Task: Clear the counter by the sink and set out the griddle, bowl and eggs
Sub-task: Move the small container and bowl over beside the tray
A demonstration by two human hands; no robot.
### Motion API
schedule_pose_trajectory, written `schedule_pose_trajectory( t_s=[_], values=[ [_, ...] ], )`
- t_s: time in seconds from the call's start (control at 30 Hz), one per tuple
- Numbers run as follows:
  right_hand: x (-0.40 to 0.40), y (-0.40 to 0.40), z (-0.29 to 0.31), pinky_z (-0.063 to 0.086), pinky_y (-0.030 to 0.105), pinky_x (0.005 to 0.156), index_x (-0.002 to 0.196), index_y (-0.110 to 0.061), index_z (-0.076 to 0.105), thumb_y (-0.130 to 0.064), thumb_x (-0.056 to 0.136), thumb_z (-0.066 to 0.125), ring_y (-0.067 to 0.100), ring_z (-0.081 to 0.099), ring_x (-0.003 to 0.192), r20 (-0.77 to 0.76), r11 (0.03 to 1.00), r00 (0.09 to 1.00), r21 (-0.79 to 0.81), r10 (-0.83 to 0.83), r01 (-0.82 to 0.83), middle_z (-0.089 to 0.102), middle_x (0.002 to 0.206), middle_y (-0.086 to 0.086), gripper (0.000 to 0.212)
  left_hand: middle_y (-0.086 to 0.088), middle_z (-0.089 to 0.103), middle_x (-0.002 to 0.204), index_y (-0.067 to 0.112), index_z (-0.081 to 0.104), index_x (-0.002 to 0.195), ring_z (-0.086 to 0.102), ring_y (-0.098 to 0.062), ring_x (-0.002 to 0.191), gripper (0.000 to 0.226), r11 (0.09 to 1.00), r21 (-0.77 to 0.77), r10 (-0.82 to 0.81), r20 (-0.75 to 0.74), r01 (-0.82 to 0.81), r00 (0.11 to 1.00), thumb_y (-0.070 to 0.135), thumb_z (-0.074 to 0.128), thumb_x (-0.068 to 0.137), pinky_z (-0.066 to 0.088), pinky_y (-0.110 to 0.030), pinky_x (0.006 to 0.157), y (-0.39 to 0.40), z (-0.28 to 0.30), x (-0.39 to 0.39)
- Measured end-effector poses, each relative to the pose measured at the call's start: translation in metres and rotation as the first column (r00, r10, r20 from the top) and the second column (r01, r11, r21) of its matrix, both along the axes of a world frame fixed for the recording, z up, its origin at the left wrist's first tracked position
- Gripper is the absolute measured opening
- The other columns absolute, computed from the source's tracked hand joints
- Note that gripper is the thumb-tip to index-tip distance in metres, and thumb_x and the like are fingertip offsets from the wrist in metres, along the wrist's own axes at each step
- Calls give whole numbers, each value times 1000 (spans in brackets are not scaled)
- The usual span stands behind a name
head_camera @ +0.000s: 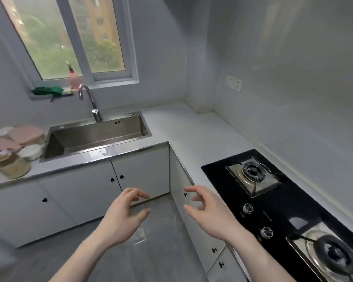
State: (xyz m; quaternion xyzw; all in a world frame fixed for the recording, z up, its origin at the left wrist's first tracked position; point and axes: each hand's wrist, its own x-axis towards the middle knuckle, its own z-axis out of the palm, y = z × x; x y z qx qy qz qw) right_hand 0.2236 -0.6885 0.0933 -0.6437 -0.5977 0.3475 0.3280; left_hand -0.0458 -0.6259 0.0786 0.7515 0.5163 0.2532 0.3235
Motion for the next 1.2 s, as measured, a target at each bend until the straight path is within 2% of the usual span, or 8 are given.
schedule_pose_trajectory(
  t_s=[0.27, 0.47, 0.7, 0.77, 0.93, 1.2],
  values=[
    [-21, 97, -13, 48, 17, 96, 126, -49, 56, -36, 92, 67, -16, 49, 116, -42, 992, 993, -43, 113, -115, 52, 127, -32, 37, 27, 57, 120, 40, 63, 104, 55, 6, 114, 22, 994, -29, 102, -44, -103, 994, 35, 76, 88, 49, -27, 96, 63, -13, -25],
    [-35, 183, -19, 51, 22, 97, 128, -46, 56, -38, 92, 68, -13, 52, 115, -69, 981, 980, -50, 184, -188, 50, 130, -32, 39, 26, 57, 121, 39, 63, 104, 55, 6, 115, 21, 984, -47, 169, -77, -173, 983, 33, 76, 88, 48, -26, 95, 128, -6, -33],
    [-39, 284, -14, 51, 18, 94, 128, -46, 55, -37, 93, 65, -12, 52, 116, -59, 960, 960, -49, 274, -277, 50, 130, -31, 38, 29, 57, 121, 37, 65, 105, 55, 8, 114, 20, 954, -18, 299, -56, -301, 952, 32, 77, 89, 46, -22, 91, 194, 2, -47],
    [-50, 308, -14, 51, 16, 92, 127, -46, 55, -38, 93, 65, -13, 52, 115, -52, 948, 949, -59, 311, -314, 50, 129, -31, 37, 29, 57, 121, 37, 65, 105, 54, 9, 114, 20, 941, -26, 335, -55, -337, 940, 32, 76, 89, 45, -20, 90, 203, 3, -57],
    [-95, 360, -13, 52, 28, 100, 128, -45, 55, -39, 91, 66, -9, 53, 118, -71, 896, 898, -62, 435, -439, 51, 131, -29, 38, 30, 56, 120, 38, 64, 105, 54, 8, 114, 21, 898, -39, 436, -59, -439, 898, 31, 77, 89, 45, -22, 90, 220, 1, -98],
    [-169, 423, -17, 52, 24, 97, 126, -50, 53, -42, 91, 64, -10, 52, 119, -49, 840, 845, -90, 533, -535, 48, 133, -32, 37, 26, 60, 117, 36, 66, 104, 59, 5, 110, 24, 845, -40, 533, -37, -534, 846, 27, 79, 87, 47, -25, 90, 270, -9, -177]
  ],
)
